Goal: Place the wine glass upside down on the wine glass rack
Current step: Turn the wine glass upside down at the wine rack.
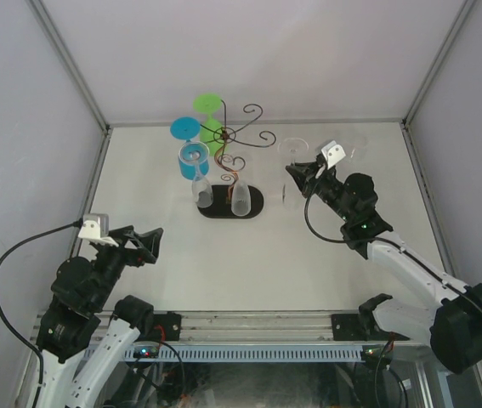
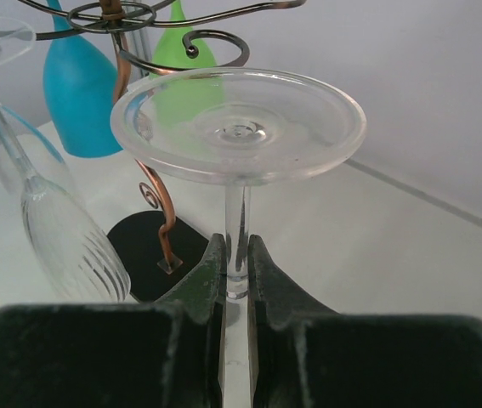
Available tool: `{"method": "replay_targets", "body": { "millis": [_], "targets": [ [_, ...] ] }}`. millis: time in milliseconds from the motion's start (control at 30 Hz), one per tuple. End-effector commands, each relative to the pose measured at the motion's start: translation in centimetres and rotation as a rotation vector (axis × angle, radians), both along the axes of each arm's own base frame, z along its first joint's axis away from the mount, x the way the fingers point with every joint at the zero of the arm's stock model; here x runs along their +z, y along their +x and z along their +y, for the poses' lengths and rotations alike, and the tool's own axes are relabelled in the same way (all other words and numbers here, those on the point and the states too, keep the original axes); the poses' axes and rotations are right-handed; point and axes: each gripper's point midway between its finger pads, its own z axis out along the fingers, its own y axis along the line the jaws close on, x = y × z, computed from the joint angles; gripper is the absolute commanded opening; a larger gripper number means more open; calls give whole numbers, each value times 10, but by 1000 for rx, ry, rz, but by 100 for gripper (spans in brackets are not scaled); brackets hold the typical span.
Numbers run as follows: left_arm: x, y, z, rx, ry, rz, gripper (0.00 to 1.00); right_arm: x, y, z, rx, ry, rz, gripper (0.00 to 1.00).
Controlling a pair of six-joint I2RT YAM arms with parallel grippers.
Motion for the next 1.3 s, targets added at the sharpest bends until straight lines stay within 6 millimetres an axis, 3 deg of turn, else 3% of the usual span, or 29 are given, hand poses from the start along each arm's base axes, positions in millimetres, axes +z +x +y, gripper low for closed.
{"method": "replay_targets", "body": {
  "millis": [0,200,567,1267],
  "targets": [
    [0,5,1,12,12,-2,86,57,13,5,16,42,-173,0],
    [0,5,0,10,11,-3,86,66,33,12,12,45,-191,0],
    [-1,6,0,7,14,1,86,56,68,30,49,33,-180,0],
    [-3,7,-1,9,16,5,86,45,77,59,170,73,-152,0]
  ]
}}
